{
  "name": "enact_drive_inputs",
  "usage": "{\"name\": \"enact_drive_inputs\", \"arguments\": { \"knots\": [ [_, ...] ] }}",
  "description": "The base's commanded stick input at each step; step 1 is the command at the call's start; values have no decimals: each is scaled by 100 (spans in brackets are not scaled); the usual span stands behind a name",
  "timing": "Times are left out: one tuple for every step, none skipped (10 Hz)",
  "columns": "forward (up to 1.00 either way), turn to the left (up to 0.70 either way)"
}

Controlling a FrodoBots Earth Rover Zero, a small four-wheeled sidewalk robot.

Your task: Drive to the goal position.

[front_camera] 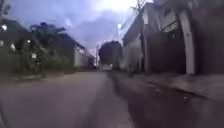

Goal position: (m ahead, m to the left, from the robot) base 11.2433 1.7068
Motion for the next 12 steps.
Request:
{"name": "enact_drive_inputs", "arguments": {
  "knots": [
    [70, -20],
    [70, -29],
    [70, -33],
    [70, -27],
    [70, -18],
    [70, -8],
    [70, -16],
    [70, -23],
    [70, -30],
    [70, -3],
    [70, 0],
    [70, 0]
  ]
}}
